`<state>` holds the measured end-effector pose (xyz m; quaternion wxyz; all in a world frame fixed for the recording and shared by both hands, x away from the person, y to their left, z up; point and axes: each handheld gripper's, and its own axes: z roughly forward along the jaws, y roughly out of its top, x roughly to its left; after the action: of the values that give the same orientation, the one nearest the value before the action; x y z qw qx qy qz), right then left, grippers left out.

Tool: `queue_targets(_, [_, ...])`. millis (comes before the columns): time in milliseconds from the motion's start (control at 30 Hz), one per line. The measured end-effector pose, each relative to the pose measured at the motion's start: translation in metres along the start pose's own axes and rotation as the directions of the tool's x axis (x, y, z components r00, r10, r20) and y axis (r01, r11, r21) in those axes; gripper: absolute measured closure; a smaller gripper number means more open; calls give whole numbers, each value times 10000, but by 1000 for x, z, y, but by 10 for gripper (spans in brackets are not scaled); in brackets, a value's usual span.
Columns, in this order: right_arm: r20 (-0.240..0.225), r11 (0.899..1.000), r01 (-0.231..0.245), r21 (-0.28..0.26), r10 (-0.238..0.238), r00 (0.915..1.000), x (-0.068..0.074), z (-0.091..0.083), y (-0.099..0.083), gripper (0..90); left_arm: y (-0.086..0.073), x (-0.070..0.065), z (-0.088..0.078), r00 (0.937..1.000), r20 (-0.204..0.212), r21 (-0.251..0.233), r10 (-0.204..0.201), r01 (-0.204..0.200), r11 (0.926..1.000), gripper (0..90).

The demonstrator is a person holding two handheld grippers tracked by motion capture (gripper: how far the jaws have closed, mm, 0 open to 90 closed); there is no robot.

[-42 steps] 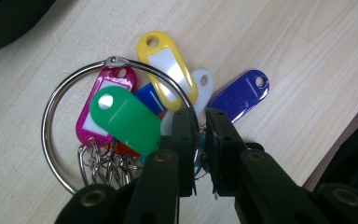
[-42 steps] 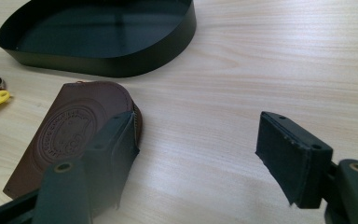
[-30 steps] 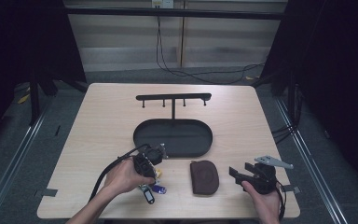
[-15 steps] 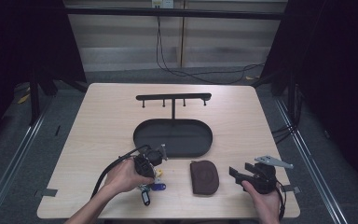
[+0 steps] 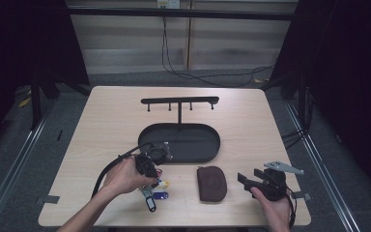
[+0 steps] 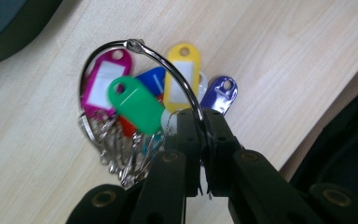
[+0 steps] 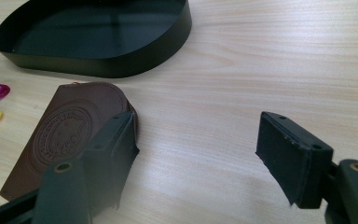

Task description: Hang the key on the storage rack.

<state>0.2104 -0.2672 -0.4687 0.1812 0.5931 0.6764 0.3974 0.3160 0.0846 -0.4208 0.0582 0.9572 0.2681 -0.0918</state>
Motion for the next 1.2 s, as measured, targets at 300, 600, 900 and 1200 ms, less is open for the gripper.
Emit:
queue_targets(300, [26, 10000, -29, -31, 29, 10000, 0, -1, 0, 284, -2, 3, -23, 9985, -545, 9, -67, 67, 10000, 873])
queue_targets(600, [39, 10000, -23, -56, 23, 10000, 0, -1, 0, 285, -4, 1, -45, 9946, -1021, -169, -161, 144, 9998, 877])
queue_targets(900, [70, 9999, -44, -145, 45, 10000, 0, -2, 0, 278, -6, -2, -66, 9953, -967, -404, -8, -31, 9992, 877])
queue_targets(1200, [47, 9996, 62, -293, -61, 10000, 1, -3, 1, 225, -6, 1, -87, 9958, -916, -657, -96, 36, 9978, 878])
